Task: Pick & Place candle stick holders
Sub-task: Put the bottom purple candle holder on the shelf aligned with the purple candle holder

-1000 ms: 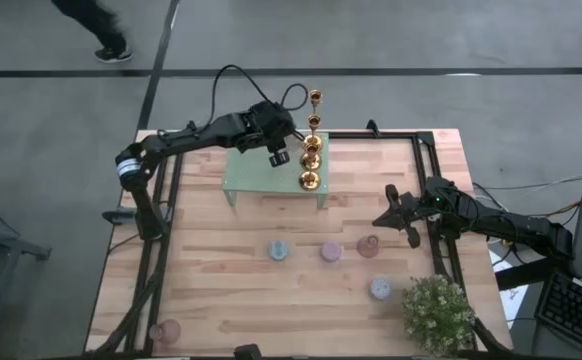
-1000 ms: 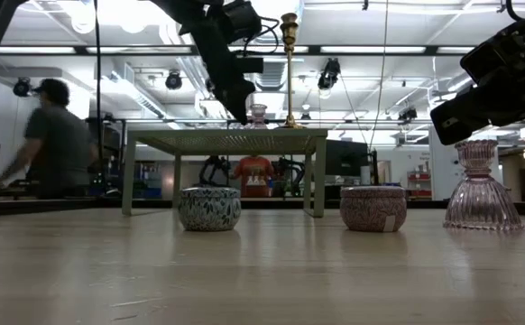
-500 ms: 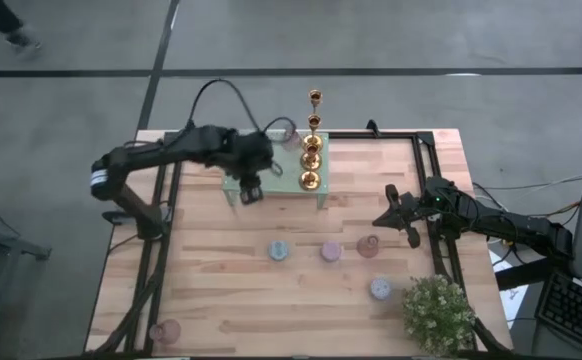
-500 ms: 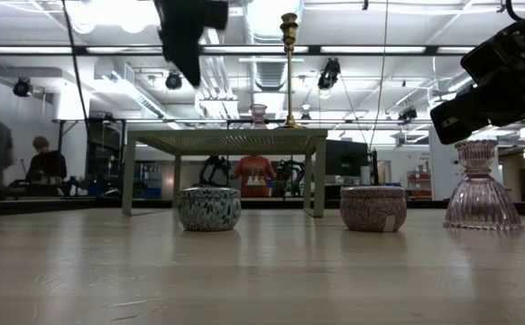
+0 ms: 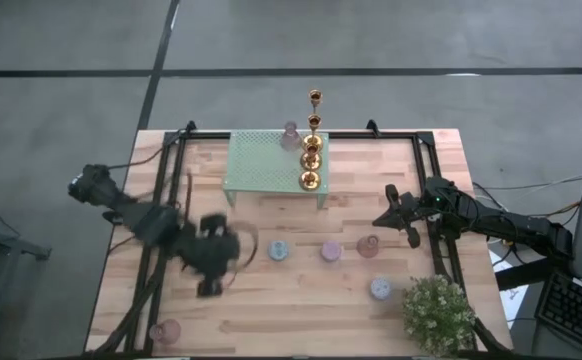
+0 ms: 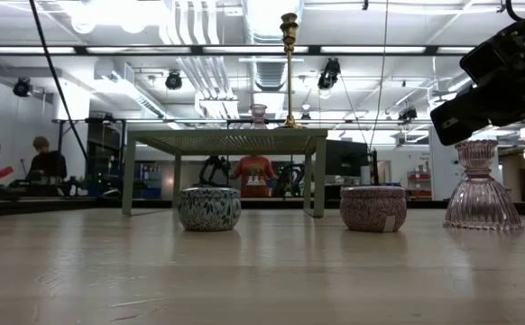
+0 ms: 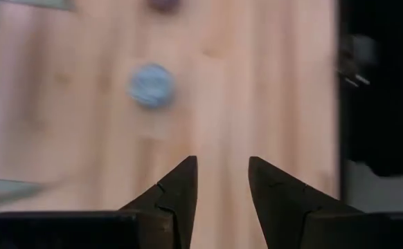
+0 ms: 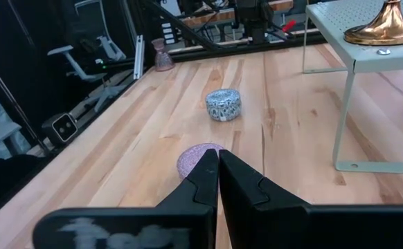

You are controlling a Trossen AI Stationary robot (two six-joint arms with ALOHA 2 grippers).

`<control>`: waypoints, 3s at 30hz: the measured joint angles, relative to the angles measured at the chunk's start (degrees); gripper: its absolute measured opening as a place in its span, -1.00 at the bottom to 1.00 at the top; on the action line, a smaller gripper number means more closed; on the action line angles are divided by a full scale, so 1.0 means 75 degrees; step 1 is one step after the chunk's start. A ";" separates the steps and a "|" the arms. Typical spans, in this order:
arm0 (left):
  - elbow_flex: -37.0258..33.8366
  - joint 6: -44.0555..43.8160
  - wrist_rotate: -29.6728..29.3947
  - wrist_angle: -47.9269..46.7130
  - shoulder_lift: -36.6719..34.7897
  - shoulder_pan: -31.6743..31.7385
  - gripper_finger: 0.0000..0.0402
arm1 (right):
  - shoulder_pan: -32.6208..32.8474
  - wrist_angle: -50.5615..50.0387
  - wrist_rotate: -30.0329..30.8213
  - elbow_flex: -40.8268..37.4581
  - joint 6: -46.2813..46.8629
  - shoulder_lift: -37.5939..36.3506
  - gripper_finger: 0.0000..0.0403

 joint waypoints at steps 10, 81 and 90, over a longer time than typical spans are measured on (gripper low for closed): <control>0.0000 -0.3245 -0.0447 -0.0234 0.0987 -0.2612 -0.34 | 0.0000 0.0000 0.0014 0.0000 0.0106 -0.0003 -0.96; -0.1265 -0.6644 0.2103 -0.0067 0.2985 -0.4500 -0.84 | 0.0000 0.0000 0.0225 0.0000 0.0478 -0.0003 -0.96; -0.1279 -0.6111 0.1744 -0.0511 0.2995 -0.3486 -0.83 | 0.0000 0.0000 0.0347 0.0000 0.0471 0.0000 -0.96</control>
